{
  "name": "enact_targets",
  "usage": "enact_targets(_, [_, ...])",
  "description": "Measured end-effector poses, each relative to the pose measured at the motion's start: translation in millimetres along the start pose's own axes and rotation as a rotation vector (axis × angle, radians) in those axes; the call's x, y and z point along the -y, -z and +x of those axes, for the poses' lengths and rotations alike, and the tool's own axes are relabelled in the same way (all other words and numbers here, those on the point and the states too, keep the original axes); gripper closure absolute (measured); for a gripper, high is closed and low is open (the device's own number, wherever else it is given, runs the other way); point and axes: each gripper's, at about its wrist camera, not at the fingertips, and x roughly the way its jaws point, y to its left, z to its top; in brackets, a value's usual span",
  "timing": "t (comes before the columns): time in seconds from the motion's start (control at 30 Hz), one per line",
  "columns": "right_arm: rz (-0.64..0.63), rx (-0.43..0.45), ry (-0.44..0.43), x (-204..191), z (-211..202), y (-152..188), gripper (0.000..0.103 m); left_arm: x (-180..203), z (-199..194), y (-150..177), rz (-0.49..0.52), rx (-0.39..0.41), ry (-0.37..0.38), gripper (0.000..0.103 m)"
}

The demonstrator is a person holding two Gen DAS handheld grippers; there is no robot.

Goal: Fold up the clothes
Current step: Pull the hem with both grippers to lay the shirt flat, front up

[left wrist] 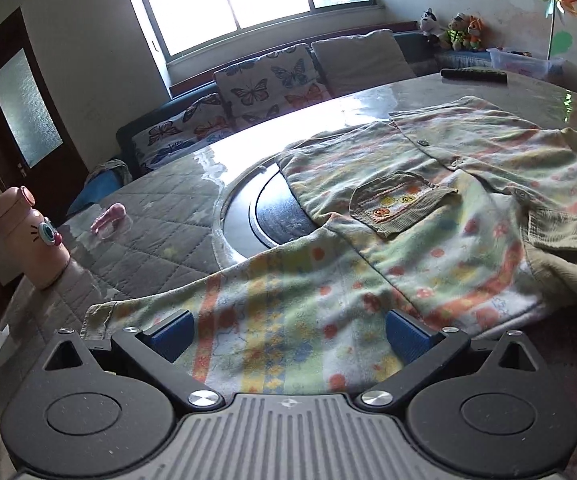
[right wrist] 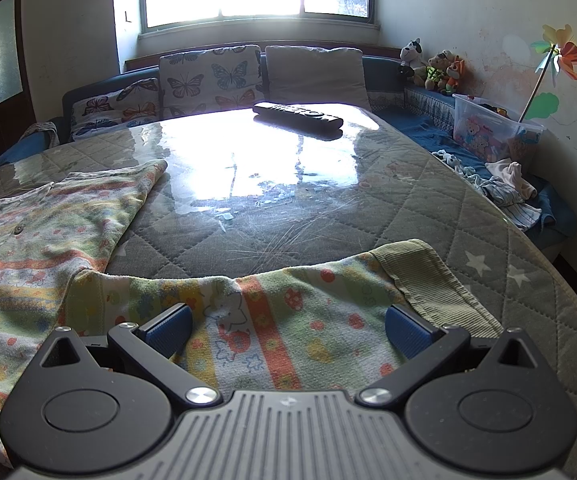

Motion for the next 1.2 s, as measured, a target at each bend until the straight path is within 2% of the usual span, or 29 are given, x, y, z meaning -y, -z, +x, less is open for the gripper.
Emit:
enact_targets(0.1, [-0.002,-0.003,0.001,0,0,0,0.000,-4,-1,-3,-0.014,-0.007,-0.012,0.000])
enact_targets(0.23, [-0.003,-0.009,-0.001,0,-1,-1,0.000,-5,-8,-15,-0.047,0.029,-0.007,0.000])
enact_targets(0.5, [0.015,0.004,0.034,14,-23,1,0.000,14,-9,-39,-0.108,0.068,0.055,0.000])
enact_targets(0.8, [0.024,-0.021,0.118,34,-26,11,0.002,44,-5,-59,-0.092,0.081,0.119,0.000])
enact_targets(0.87, [0.032,-0.001,0.112,35,-30,7,0.006,50,-6,-61,-0.079,0.083,0.126,0.000])
enact_targets(1.0, [0.013,0.031,0.056,22,-32,-5,0.006,59,-8,-67,-0.060,0.092,0.137,0.000])
enact_targets(1.2, [-0.066,0.009,-0.006,-11,-6,-19,0.007,73,-9,-72,-0.040,0.102,0.159,0.000])
